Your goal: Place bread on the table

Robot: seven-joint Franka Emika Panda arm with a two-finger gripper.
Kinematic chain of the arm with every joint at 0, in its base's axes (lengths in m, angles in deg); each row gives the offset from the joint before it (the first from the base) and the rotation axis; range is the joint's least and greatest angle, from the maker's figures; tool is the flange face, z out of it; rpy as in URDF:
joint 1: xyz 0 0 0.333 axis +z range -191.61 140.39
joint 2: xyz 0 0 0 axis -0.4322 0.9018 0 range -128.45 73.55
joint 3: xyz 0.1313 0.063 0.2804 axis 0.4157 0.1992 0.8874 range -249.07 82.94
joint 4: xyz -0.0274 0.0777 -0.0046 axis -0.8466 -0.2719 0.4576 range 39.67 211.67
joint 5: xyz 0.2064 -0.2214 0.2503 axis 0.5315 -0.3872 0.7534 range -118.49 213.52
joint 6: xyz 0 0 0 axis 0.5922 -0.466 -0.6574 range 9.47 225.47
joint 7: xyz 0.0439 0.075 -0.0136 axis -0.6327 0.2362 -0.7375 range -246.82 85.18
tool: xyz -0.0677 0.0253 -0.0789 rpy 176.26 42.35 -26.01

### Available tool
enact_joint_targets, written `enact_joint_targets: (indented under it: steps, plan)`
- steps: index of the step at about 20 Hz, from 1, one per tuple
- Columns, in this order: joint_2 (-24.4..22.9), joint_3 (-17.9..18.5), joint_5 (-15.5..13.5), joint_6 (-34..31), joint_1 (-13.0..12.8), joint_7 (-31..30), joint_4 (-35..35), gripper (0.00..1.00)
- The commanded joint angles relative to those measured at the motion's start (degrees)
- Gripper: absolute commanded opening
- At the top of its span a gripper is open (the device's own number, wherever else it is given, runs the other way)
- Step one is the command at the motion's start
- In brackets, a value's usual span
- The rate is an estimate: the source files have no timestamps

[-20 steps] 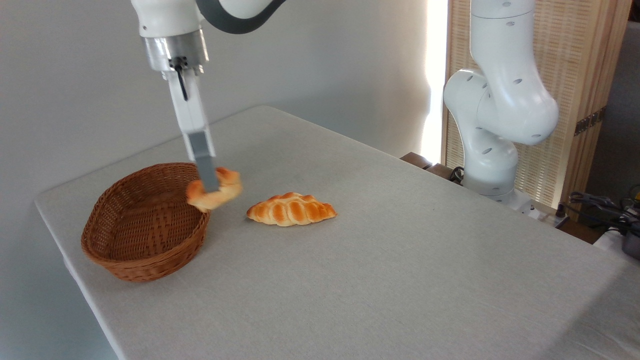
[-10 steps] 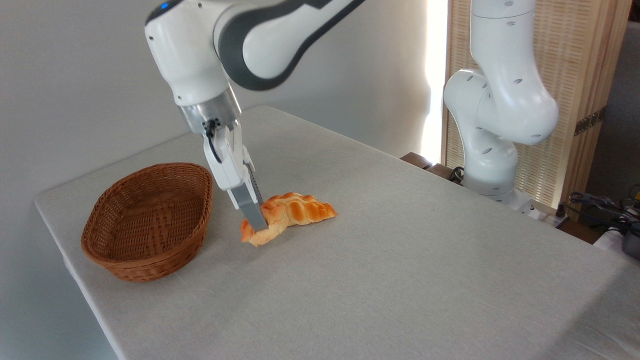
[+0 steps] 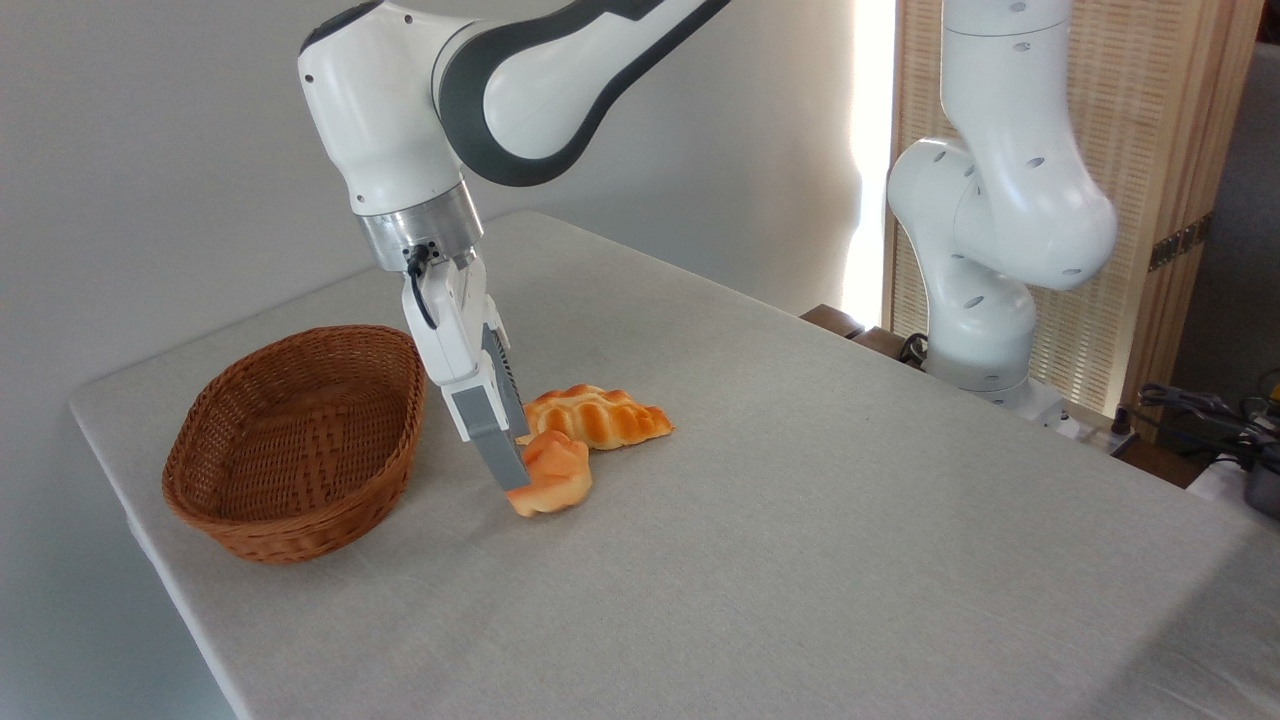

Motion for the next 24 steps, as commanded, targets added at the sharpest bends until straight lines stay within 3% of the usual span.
enact_joint_targets:
  steps: [1,5,9,12,18,21,24]
  plan:
    - [-0.9,0.7,0.6,0.8,-0.5,0.7,0.2,1.00]
    - [-1.2,1.0,-0.5,-0.4,0.0,-0.2,-3.4,1.00]
    - [-1.0,5.7,-7.8,-8.3,0.1,-3.9,-12.4,1.00]
    - [-0.9,9.4,-11.0,-13.1,0.1,-4.1,-17.7,1.00]
    - [-1.0,13.7,-14.1,-18.8,0.6,-8.1,-23.0,1.00]
    - [-1.3,10.8,-15.7,-18.8,6.0,-9.2,-23.9,1.00]
    - [-2.7,8.8,-16.0,-19.0,8.5,-9.5,-24.1,1.00]
